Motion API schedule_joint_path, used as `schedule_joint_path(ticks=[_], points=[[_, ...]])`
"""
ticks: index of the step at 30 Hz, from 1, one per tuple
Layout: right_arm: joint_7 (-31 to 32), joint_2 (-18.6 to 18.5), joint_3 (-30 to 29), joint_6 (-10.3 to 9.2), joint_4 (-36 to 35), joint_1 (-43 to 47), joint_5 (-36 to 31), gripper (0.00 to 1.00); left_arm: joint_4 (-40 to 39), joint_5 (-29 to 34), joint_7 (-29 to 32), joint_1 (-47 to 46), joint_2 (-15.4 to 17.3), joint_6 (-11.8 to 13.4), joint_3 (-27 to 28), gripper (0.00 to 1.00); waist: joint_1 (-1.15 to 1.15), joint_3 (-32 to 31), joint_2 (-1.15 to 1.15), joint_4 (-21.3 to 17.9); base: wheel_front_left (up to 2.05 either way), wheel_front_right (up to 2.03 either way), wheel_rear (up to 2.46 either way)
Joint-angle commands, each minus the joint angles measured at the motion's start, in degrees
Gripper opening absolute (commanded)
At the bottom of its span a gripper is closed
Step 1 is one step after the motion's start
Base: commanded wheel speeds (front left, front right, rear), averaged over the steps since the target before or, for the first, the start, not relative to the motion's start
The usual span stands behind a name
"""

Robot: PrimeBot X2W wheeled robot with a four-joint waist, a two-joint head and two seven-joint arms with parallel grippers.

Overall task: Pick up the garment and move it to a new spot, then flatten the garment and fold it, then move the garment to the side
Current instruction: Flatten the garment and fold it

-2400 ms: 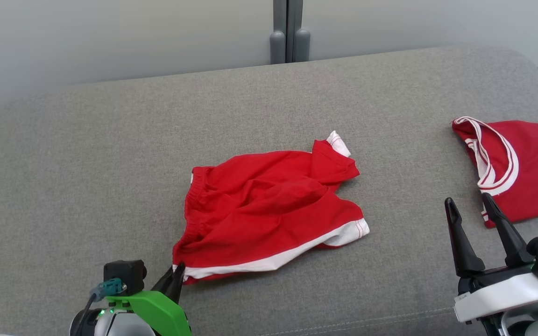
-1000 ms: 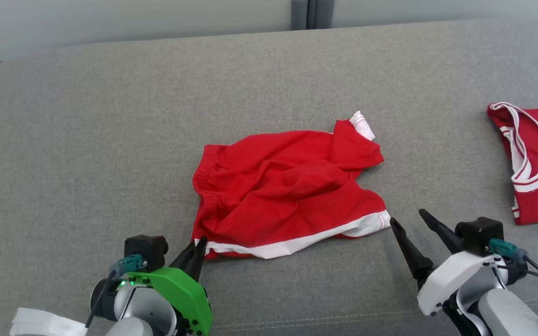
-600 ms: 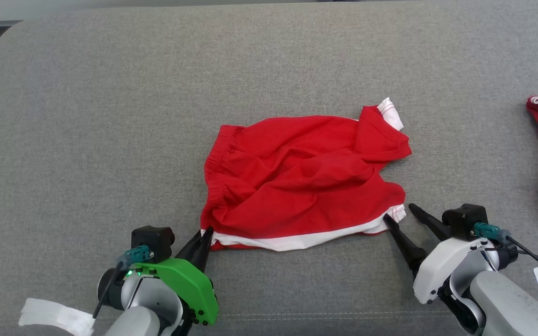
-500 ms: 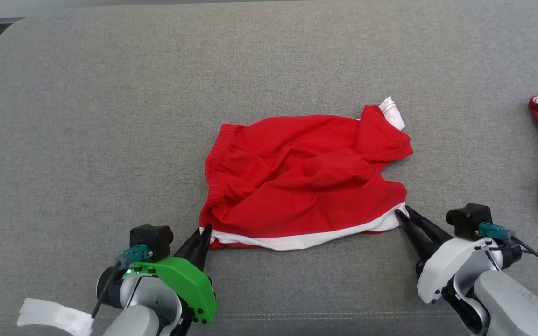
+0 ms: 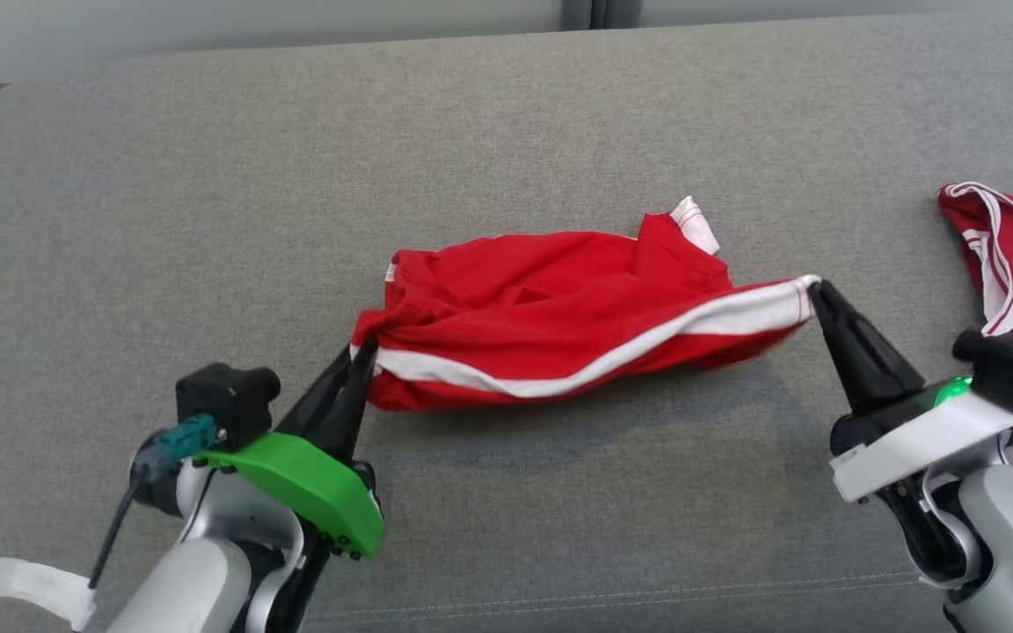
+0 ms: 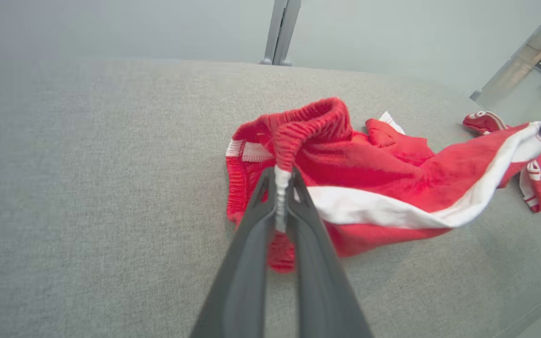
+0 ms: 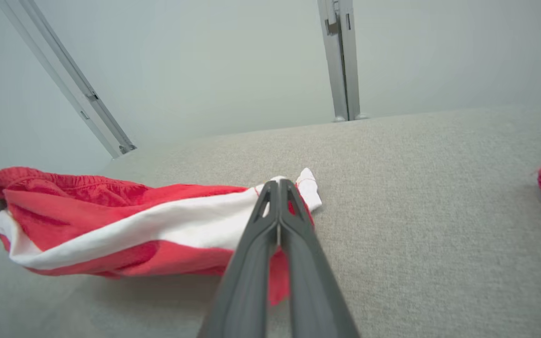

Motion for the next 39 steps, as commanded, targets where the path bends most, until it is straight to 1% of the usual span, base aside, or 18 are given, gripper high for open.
schedule_joint_path(ticks=[1, 6, 9, 11, 20, 26, 29, 32, 35, 36, 39], points=[[-0.2, 0.0, -0.7, -0.01, -1.2, 0.3, 0.7, 0.00, -1.2, 0.4, 0.1, -1.6, 0.5, 0.5, 0.5, 0.00, 0.00, -1.0, 0.00, -0.9, 0.00, 0.00, 0.00], [1.1, 0.4, -5.3, -0.01, -8.1, -2.7, 0.9, 0.00, -6.7, 1.0, 1.9, -5.7, 2.0, 0.7, 1.9, 0.00, 0.00, -2.8, 0.00, -2.0, 0.00, 0.00, 0.00], [2.2, 1.3, -7.7, -0.01, -11.1, -5.7, 0.1, 0.00, -9.0, -0.2, 2.6, -8.9, 1.7, 0.0, 3.0, 0.00, 0.00, -3.6, 0.00, -2.8, 0.00, 0.00, 0.00], [3.1, 2.1, -8.7, -0.01, -12.8, -8.1, -0.7, 0.00, -9.8, 0.5, 3.1, -11.4, 2.2, 0.3, 3.8, 0.00, 0.00, -4.0, 0.00, -3.2, 0.00, 0.00, 0.00], [6.6, 2.8, -12.0, -0.01, -17.9, -17.8, -4.1, 0.00, -11.0, 2.1, 4.2, -20.7, 2.3, 1.1, 6.3, 0.00, 0.00, -6.1, 0.00, -4.0, 0.00, 0.00, 0.00], [9.1, 3.2, -12.3, -0.01, -19.2, -19.8, -4.7, 0.00, -10.9, 1.5, 5.7, -23.1, 2.4, 0.6, 6.0, 0.00, 0.00, -6.6, 0.00, -4.0, 0.00, 0.00, 0.00], [10.1, 3.4, -12.0, -0.01, -18.6, -20.1, -4.5, 0.00, -10.0, 0.5, 6.8, -23.4, 2.0, 0.3, 5.7, 0.00, 0.00, -6.1, 0.00, -3.8, 0.00, 0.00, 0.00], [10.8, 3.5, -11.4, -0.01, -16.6, -21.4, -4.2, 0.00, -7.3, -1.3, 7.1, -24.9, 1.1, -0.5, 5.7, 0.00, 0.00, -4.8, 0.00, -3.8, 0.00, 0.00, 0.00], [11.2, 3.1, -10.2, -0.01, -12.5, -25.0, -4.1, 0.00, -2.4, -2.5, 6.6, -28.1, -0.1, -2.1, 6.1, 0.00, 0.00, -3.3, 0.00, -3.8, 0.00, 0.00, 0.00], [11.2, 3.1, -10.2, -0.01, -12.5, -25.0, -4.1, 0.00, -2.4, -2.5, 6.6, -28.1, -0.1, -2.1, 6.1, 0.00, 0.00, -3.3, 0.00, -3.8, 0.00, 0.00, 0.00], [11.3, 2.8, -8.3, -0.01, -6.4, -30.9, -3.4, 0.00, 4.3, -3.2, 6.2, -33.4, -1.7, -3.8, 6.2, 0.00, 0.00, -1.7, 0.00, -3.7, 0.00, 0.00, 0.00]])
